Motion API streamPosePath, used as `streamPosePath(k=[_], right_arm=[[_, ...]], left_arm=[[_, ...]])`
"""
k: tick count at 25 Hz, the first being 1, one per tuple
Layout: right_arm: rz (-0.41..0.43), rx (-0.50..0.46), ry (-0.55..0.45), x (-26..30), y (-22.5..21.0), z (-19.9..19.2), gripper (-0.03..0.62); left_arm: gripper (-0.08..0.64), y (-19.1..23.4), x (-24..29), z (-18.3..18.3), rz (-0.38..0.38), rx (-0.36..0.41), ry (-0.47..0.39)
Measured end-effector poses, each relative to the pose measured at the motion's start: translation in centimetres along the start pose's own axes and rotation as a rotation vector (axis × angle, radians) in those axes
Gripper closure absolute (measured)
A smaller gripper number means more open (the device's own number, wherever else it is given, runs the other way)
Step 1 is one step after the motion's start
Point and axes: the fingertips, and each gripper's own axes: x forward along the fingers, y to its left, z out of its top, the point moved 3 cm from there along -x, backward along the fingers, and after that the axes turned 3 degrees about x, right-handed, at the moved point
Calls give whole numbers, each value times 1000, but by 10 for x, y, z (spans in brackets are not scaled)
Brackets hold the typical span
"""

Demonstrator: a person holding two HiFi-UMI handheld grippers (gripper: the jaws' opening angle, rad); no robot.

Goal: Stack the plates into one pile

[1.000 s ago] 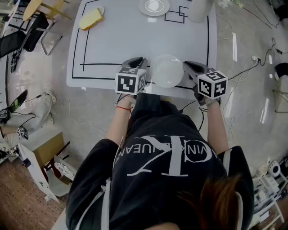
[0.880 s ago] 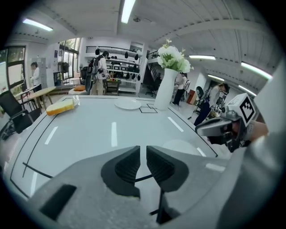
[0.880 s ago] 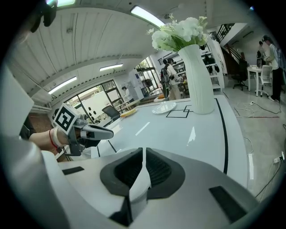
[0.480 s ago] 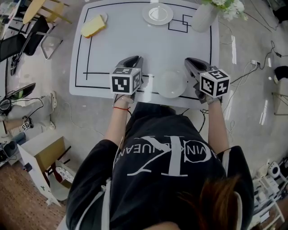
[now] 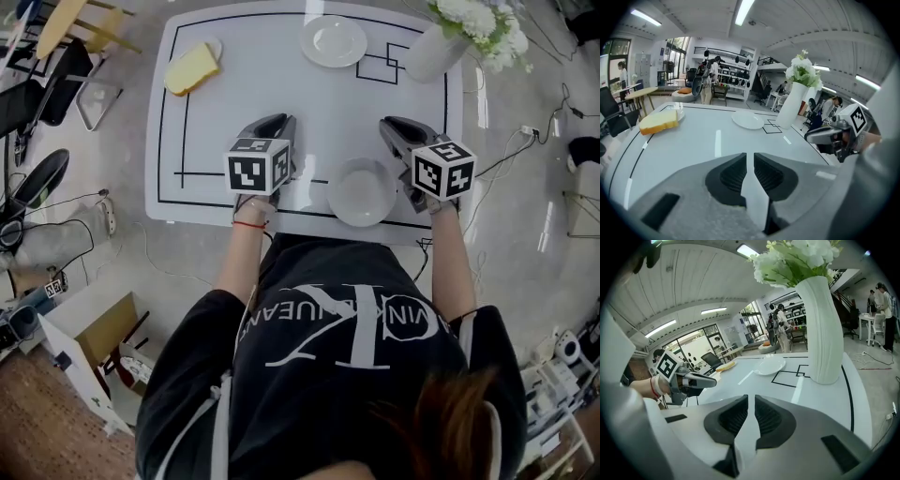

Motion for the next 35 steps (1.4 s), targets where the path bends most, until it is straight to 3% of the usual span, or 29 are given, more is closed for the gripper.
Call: streamPosePath(k=[11,16,24,35], right_arm=[[-53,11,23,57,-27,34,548],[-91,84,-26,83,-47,57,546],[-171,129,-45,118,-75,80,526],[-310,161,-31,144,-104,92,478]], left_arm=[[503,45,44,23,-35,-42,22],[502,64,72,51,-71,-67,-3],[494,71,118,77,-148,-116,-13],[476,80,148,109,-188,-133,-32]])
